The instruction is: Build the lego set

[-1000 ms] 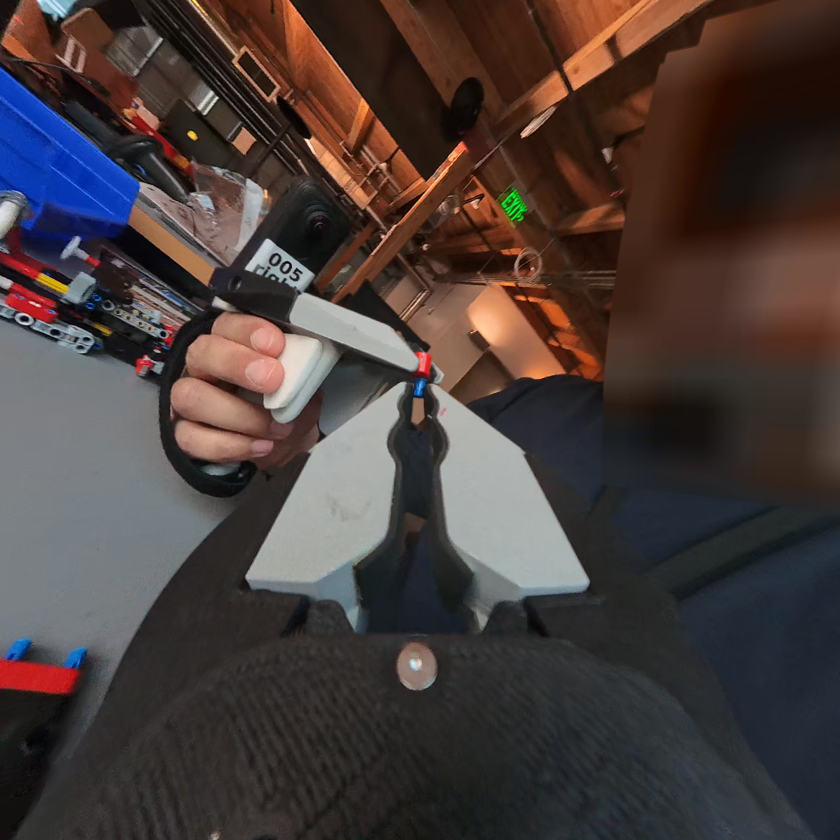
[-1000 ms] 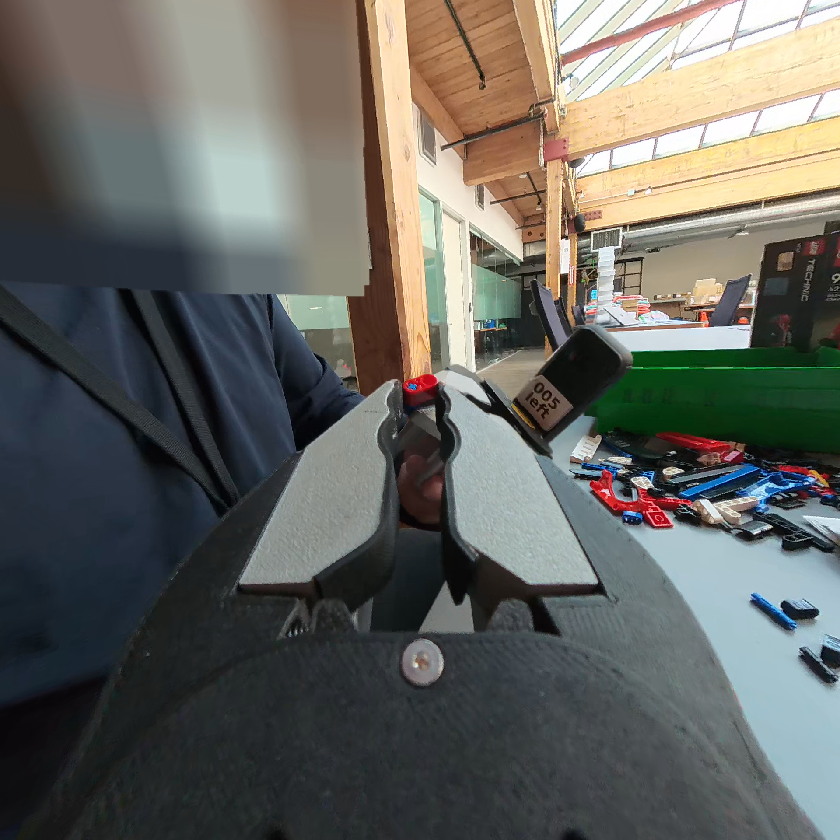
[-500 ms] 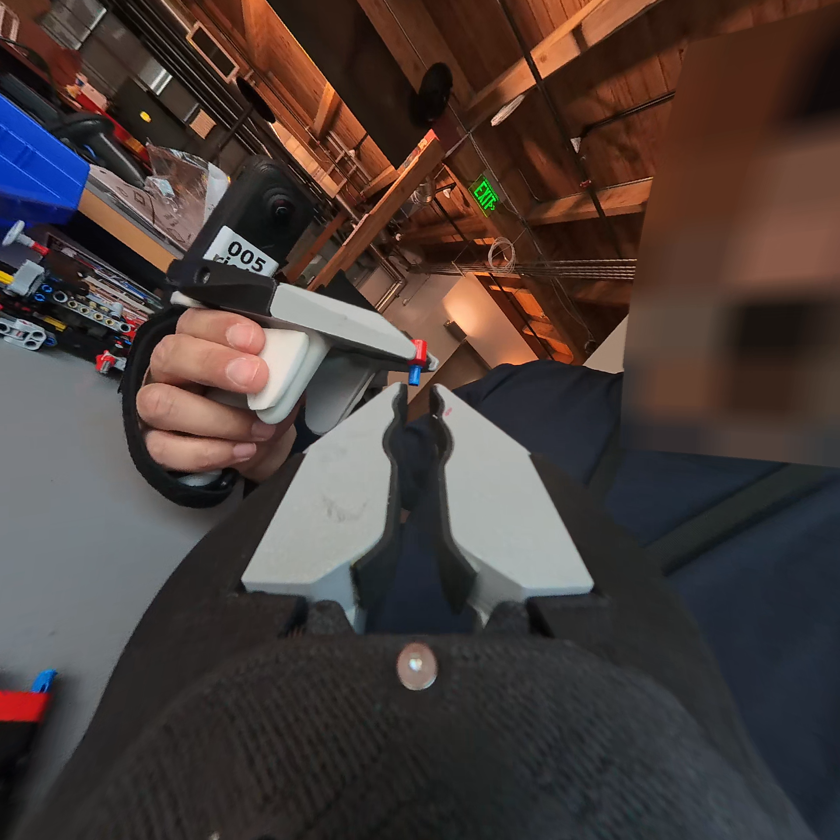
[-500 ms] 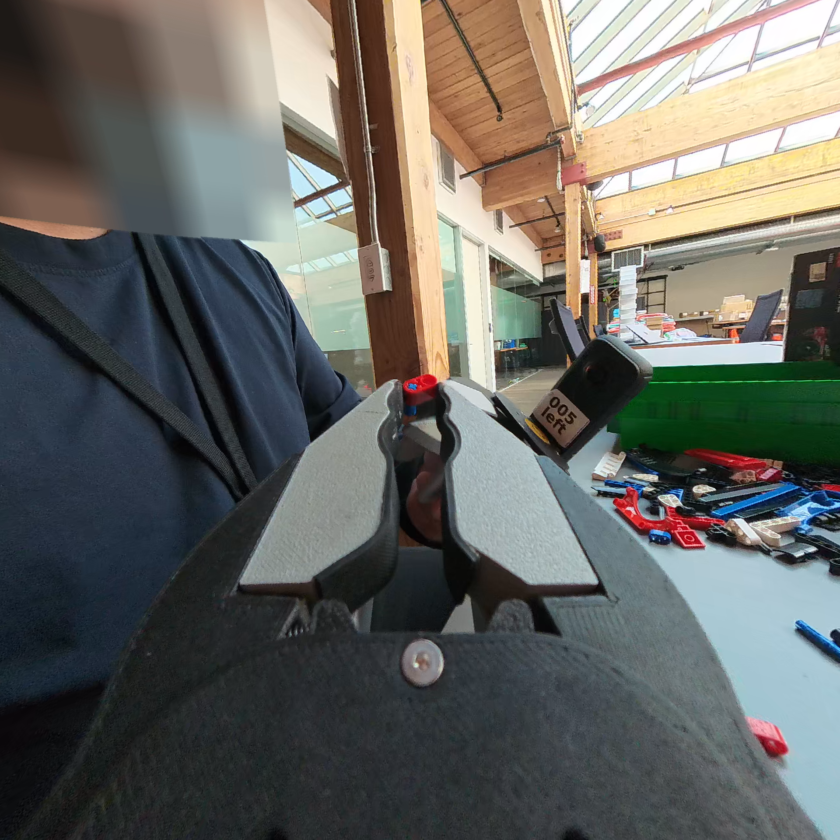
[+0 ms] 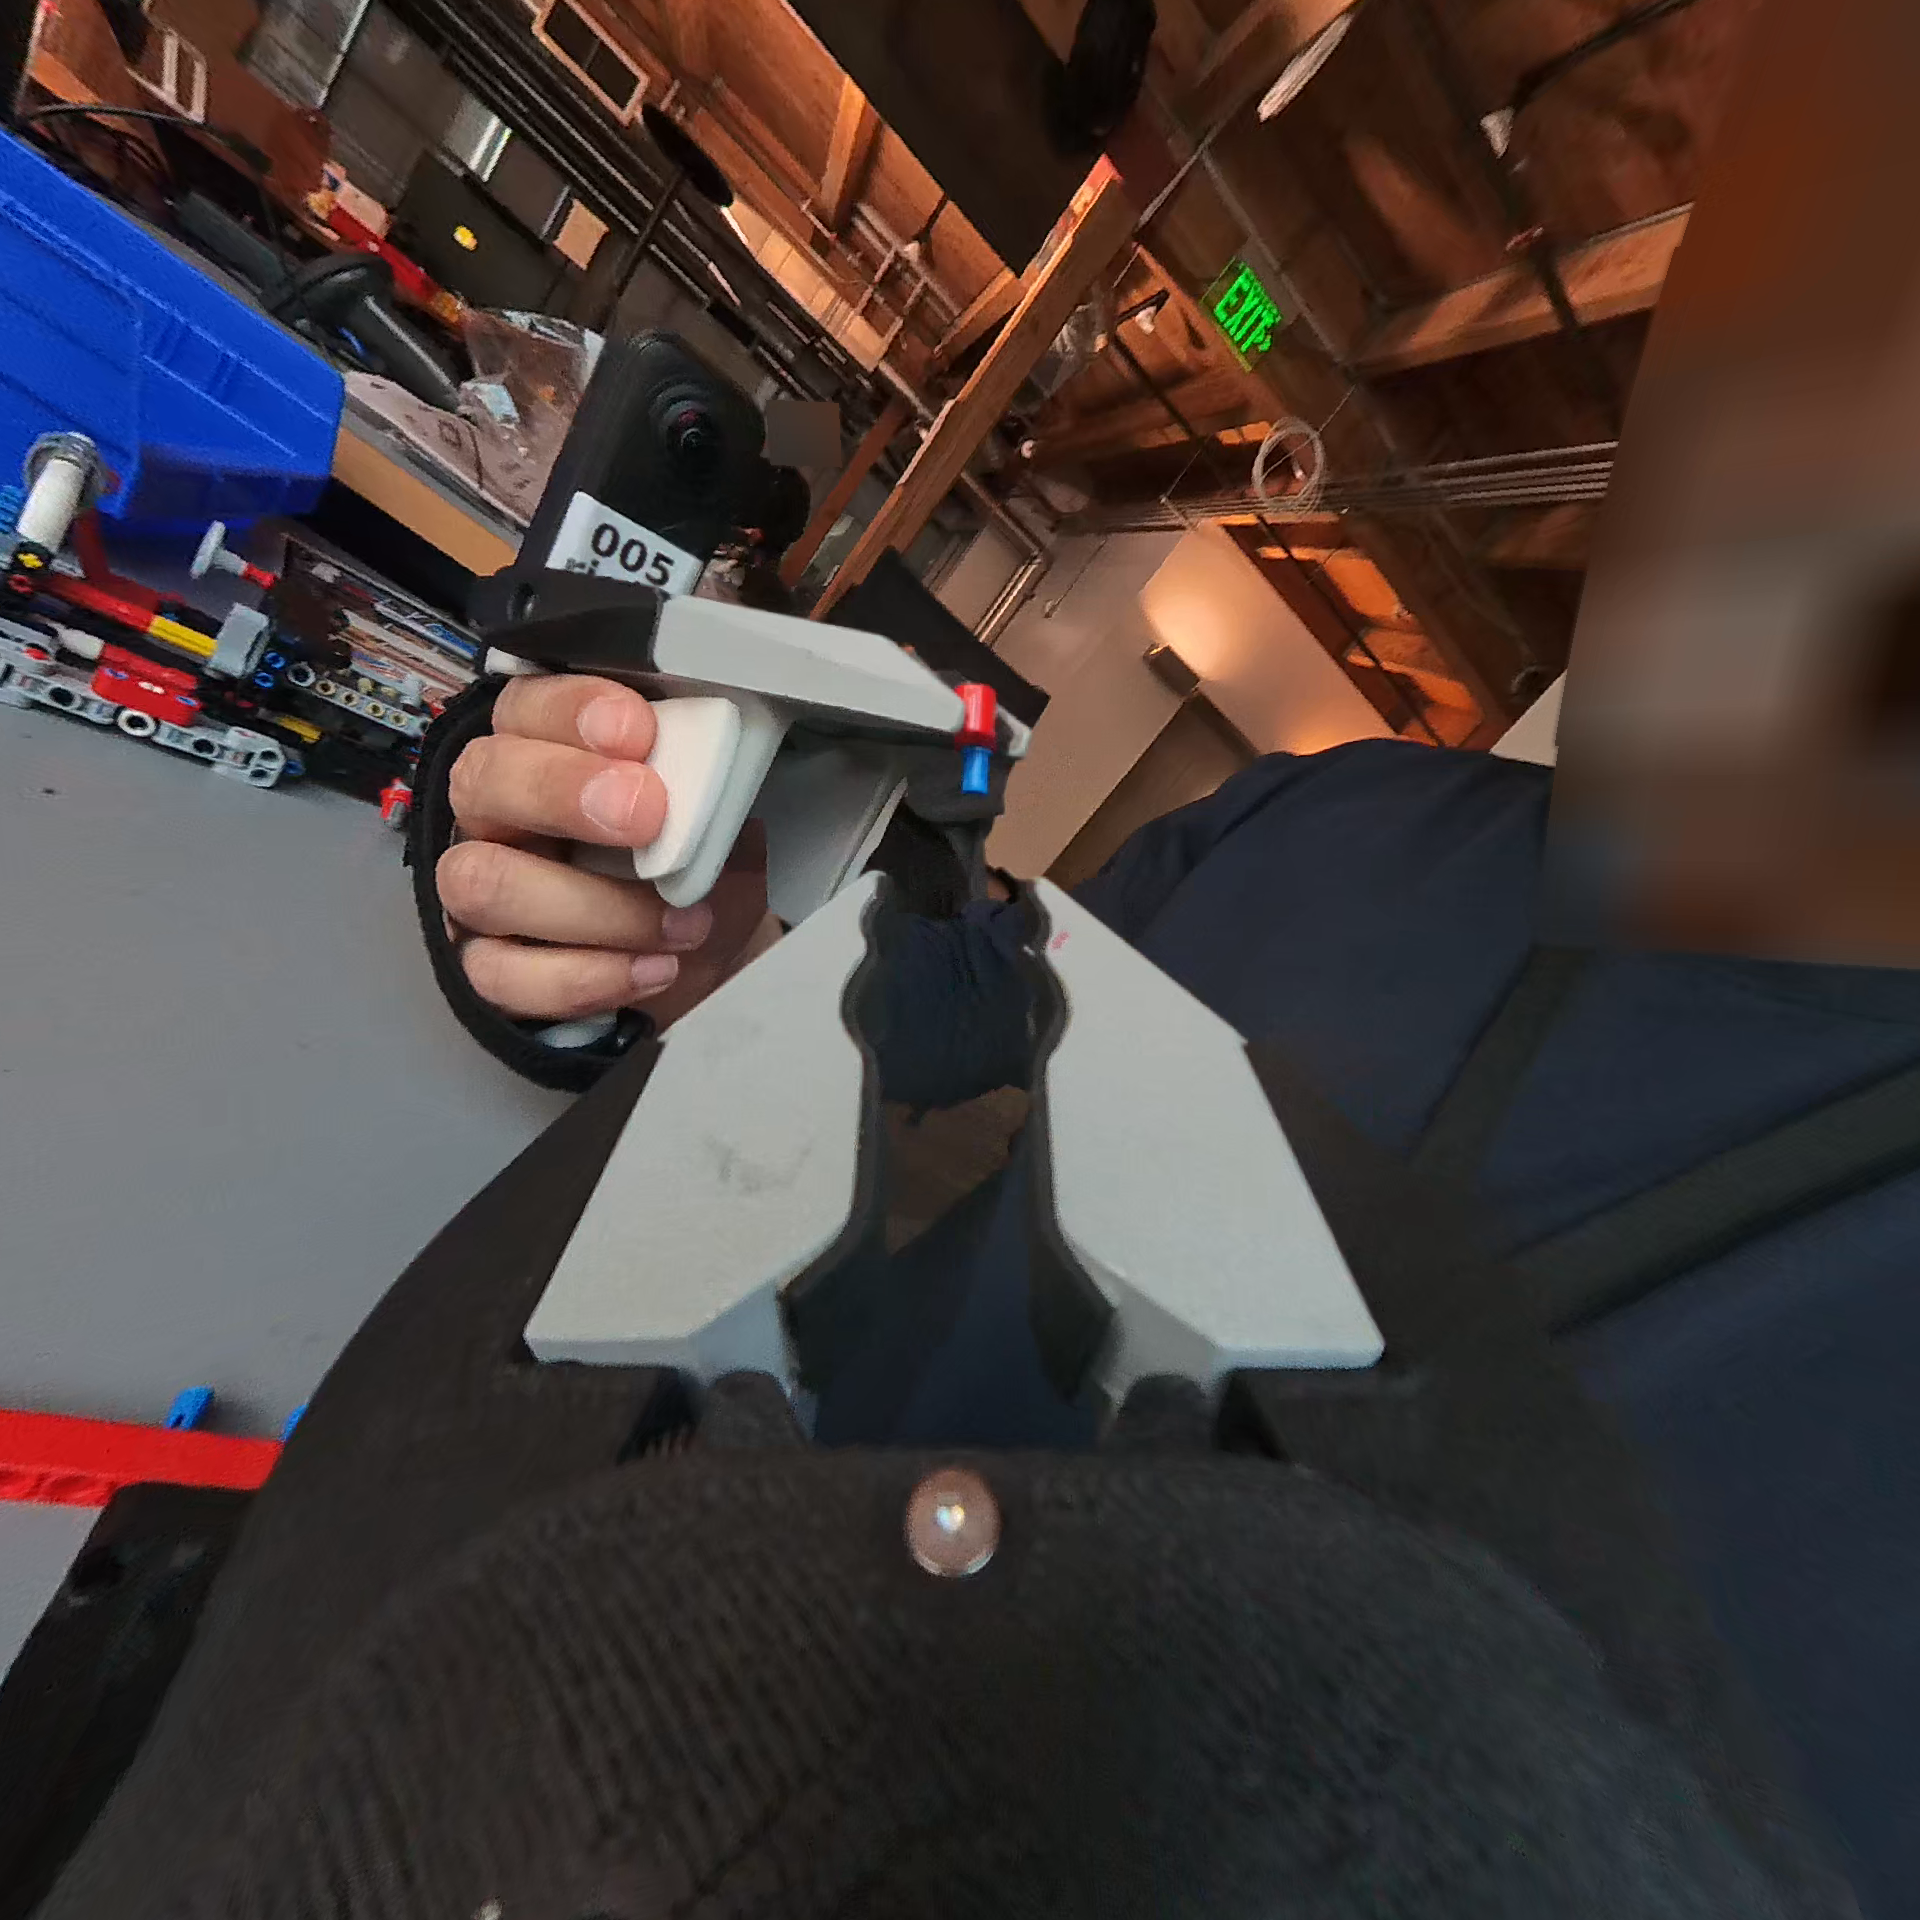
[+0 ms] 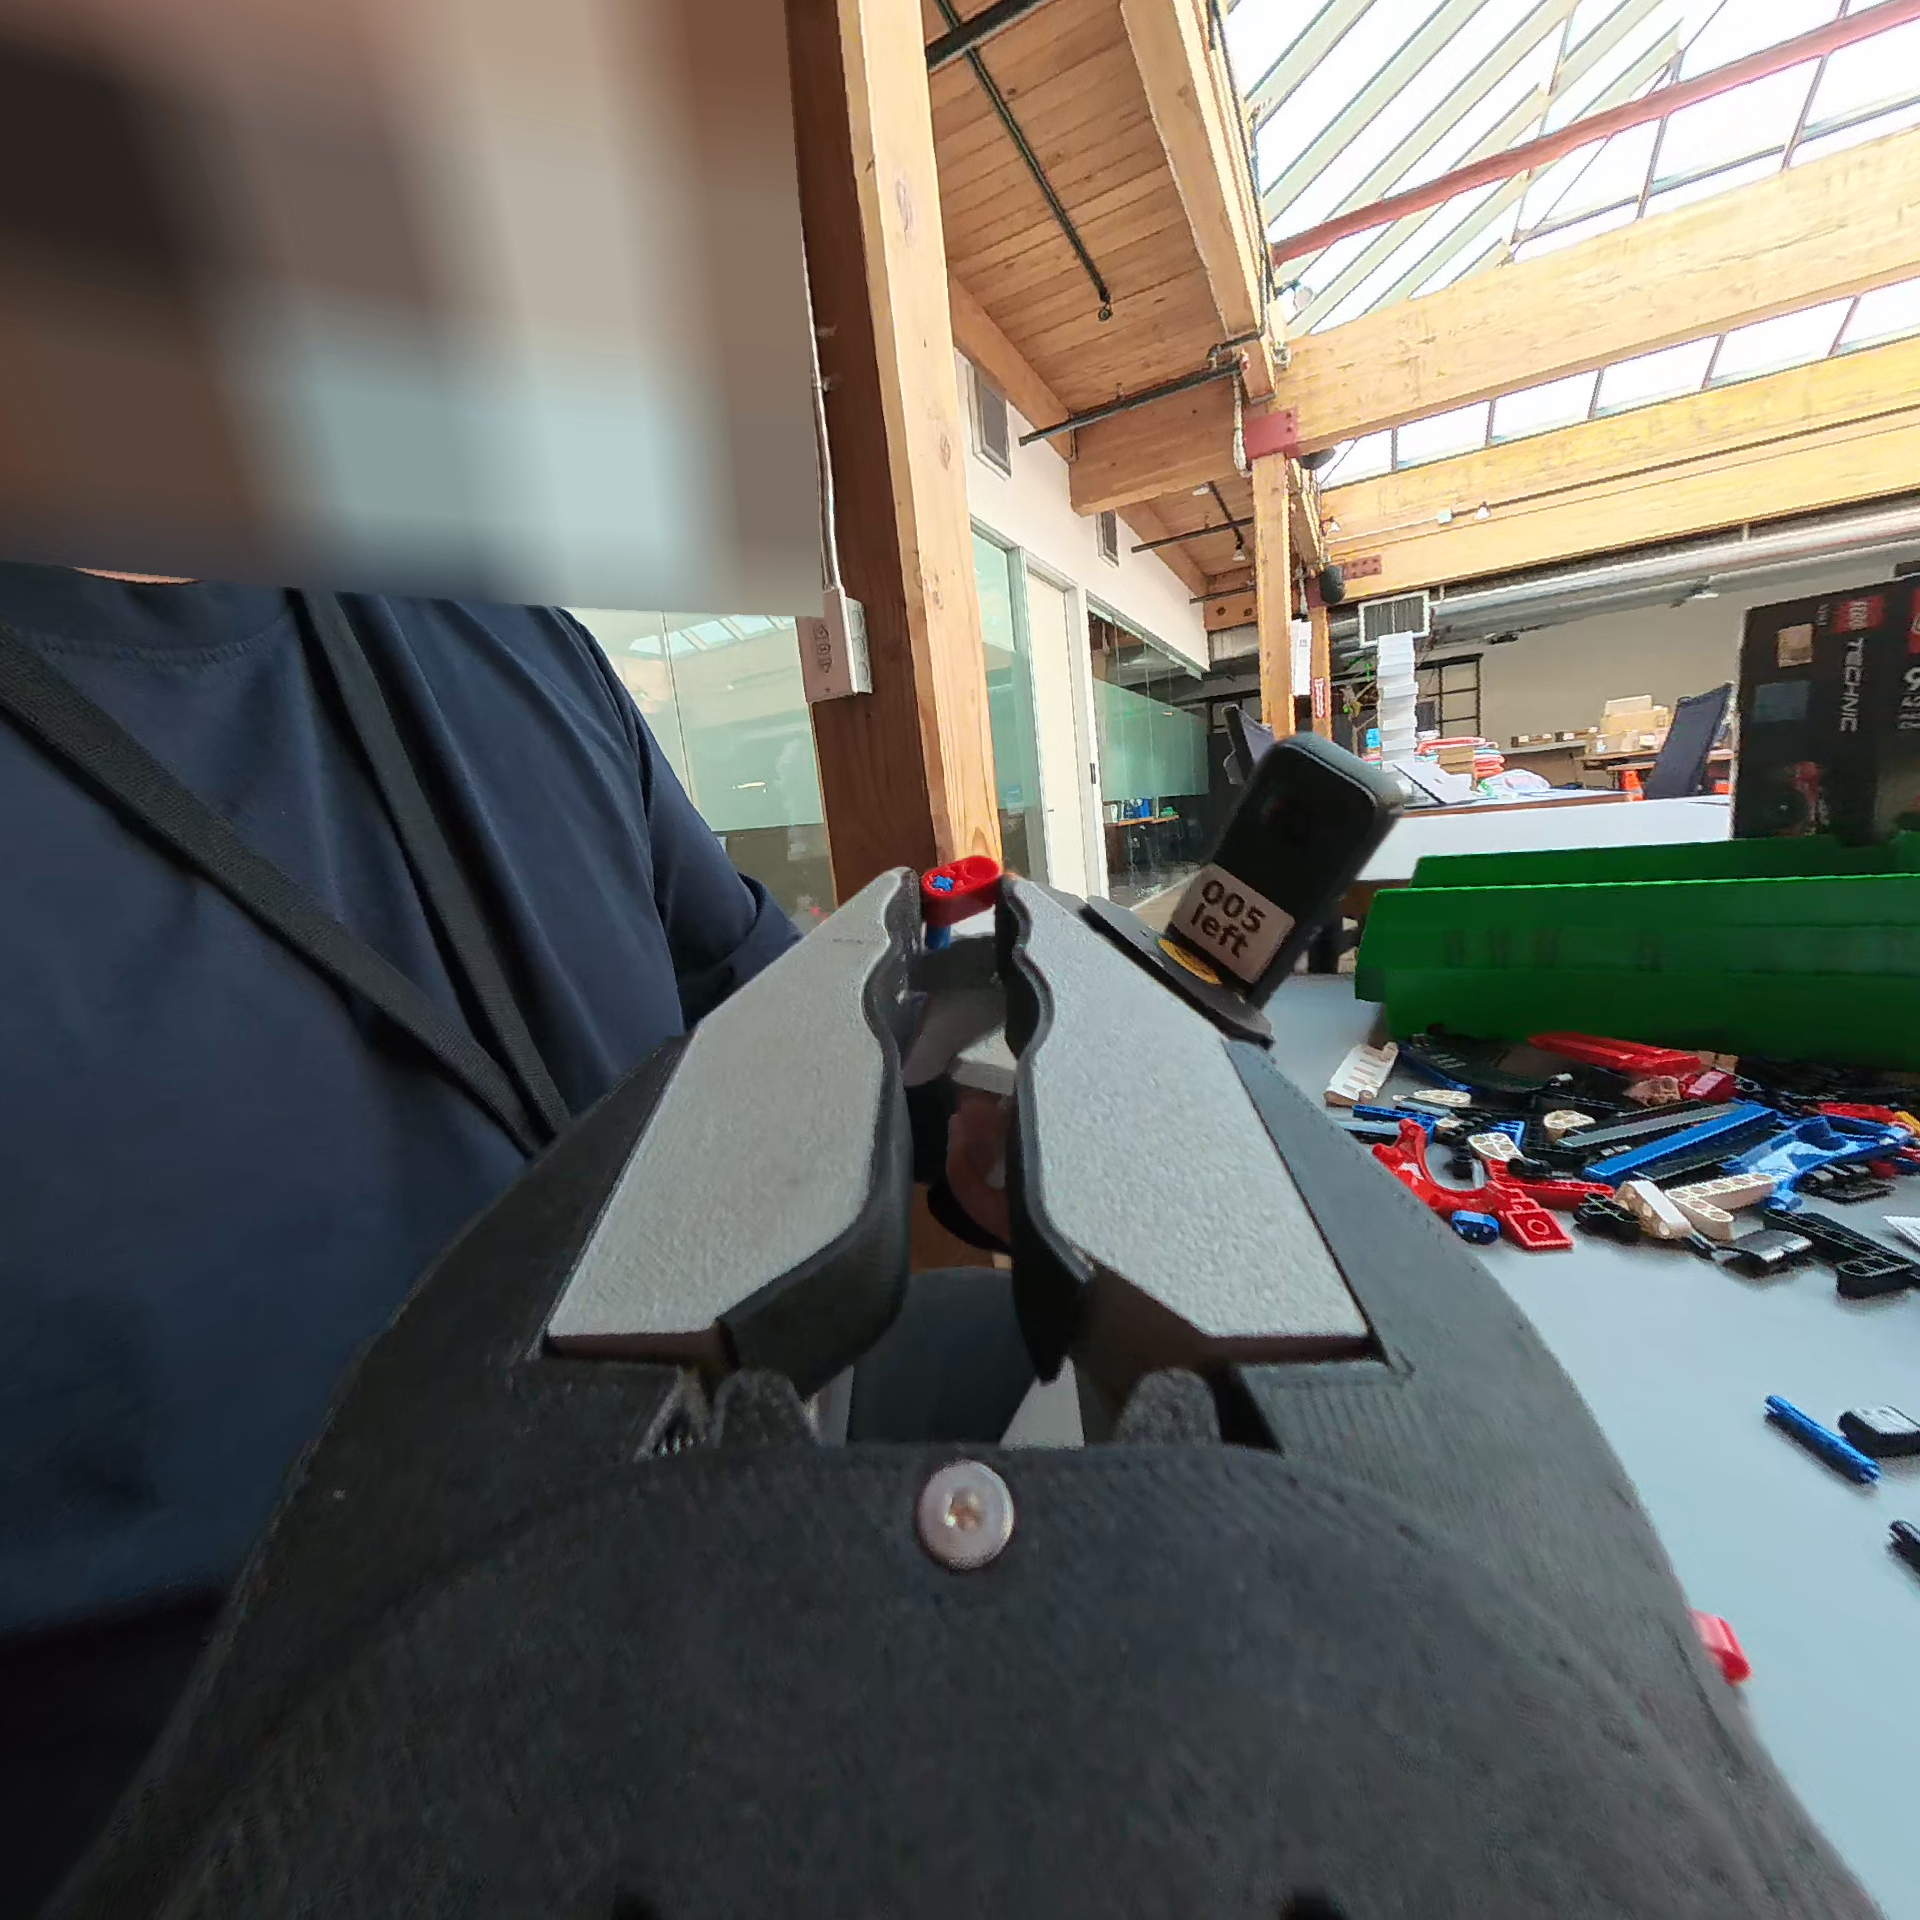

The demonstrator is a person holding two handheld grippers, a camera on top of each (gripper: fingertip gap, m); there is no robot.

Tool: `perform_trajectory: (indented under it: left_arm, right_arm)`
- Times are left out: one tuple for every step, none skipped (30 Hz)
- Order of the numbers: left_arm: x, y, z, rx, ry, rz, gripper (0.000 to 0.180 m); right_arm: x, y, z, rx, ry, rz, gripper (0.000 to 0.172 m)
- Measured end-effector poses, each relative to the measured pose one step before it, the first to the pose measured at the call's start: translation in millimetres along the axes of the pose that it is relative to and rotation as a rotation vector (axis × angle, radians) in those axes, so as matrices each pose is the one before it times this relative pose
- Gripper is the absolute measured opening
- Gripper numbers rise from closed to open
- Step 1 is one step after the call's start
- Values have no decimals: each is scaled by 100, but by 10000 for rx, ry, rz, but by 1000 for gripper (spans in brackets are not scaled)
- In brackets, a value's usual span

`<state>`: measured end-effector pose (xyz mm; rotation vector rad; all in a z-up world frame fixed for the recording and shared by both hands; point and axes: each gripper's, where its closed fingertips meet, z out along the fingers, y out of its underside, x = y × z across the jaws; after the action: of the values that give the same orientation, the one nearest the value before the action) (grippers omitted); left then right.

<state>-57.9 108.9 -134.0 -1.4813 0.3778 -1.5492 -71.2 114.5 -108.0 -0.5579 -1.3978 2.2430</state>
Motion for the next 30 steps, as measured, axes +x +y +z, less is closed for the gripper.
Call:
perform_trajectory:
  left_arm:
    - [-63, 69, -57, -98, -141, 195, 23]
    - [-86, -9, -67, -52, -138, 142, 25]
    - [-170, -9, -65, -63, -162, 87, 27]
    - [-196, -4, -82, -75, -154, 70, 28]
    - [-144, -50, -116, -22, -104, 55, 28]
    - [-101, -143, -125, 52, -64, 16, 28]
    - [-94, -142, -135, 73, -48, -14, 28]
    - [-75, -93, -125, 42, -36, -17, 27]
    - [-148, -19, -103, 1, -73, 0, 27]
    - [-193, 39, -91, -34, -126, 35, 27]
    - [-193, 69, -66, -50, -127, 54, 27]
    - [-105, 44, -55, -29, -75, 43, 26]
    - [-43, 11, -31, -7, -29, 16, 26]
    - [-66, -37, -33, 10, -33, -4, 26]
    - [-61, -27, -29, 9, -36, -2, 25]
    - [-64, 37, -6, -28, -34, 16, 25]
    - [-77, 66, 8, -46, -50, 25, 25]
    - [-121, 86, 1, -45, -82, 18, 25]
    - [-119, 95, 12, -50, -92, 26, 25]
    - [-128, 91, 10, -38, -85, 29, 24]
    - [-123, 86, 8, -34, -78, 14, 24]
    - [-89, 112, 9, -45, -44, 30, 20]
    - [-63, 84, -1, -29, -42, 41, 19]
    - [-71, 95, 14, -32, -55, 37, 19]
    - [-40, 135, 31, -73, -33, 20, 19]
    - [3, 147, 50, -85, -4, 6, 20]
    - [4, 88, 56, -53, -4, 2, 20]
    - [-17, 39, 70, -21, -17, 2, 21]
    - [-21, 21, 64, -3, -28, 1, 21]
    - [7, -6, 62, -2, -12, -7, 22]
  right_arm:
    - [153, 141, -74, -136, 107, -85, 11]
    - [137, 173, -49, -148, 99, -98, 11]
    - [87, 131, -39, -116, 60, -75, 11]
    - [89, 58, -33, -50, 34, -40, 11]
    - [89, -6, -38, 10, 19, 8, 11]
    - [75, -16, -53, 41, -11, 52, 11]
    - [89, 27, -44, 35, -8, 69, 11]
    - [125, 48, -47, 15, 22, 68, 11]
    - [36, 16, -14, 6, -16, 54, 11]
    - [-16, -5, -17, 3, -23, 14, 11]
    - [43, 21, -31, -7, 26, -21, 11]
    - [57, 33, -31, -2, 27, -3, 11]
    - [31, -3, -37, 26, -8, 43, 11]
    - [23, 8, -17, 28, -25, 69, 11]
    - [44, 60, -5, -13, -12, 59, 11]
    - [84, 111, 2, -47, 12, 35, 11]
    - [72, 95, 14, -46, 14, 14, 11]
    - [39, 70, 23, -27, 3, 7, 11]
    - [21, 50, 29, -18, 4, 2, 11]
    - [19, 41, 15, -7, 11, -14, 11]
    - [13, 11, 2, 9, 16, -22, 11]
    - [26, 15, -2, 11, 21, -10, 11]
    - [34, 28, -8, -2, 11, 10, 11]
    - [17, 43, 1, -9, 3, 22, 11]
    - [20, 43, 6, -14, 0, 20, 11]
    - [12, 54, 16, -19, -9, 18, 11]
    - [16, 74, 28, -29, -12, 22, 10]
    - [18, 91, 49, -42, -12, 24, 10]
    - [16, 94, 47, -44, -14, 22, 10]
    - [15, 93, 49, -37, -16, 22, 10]
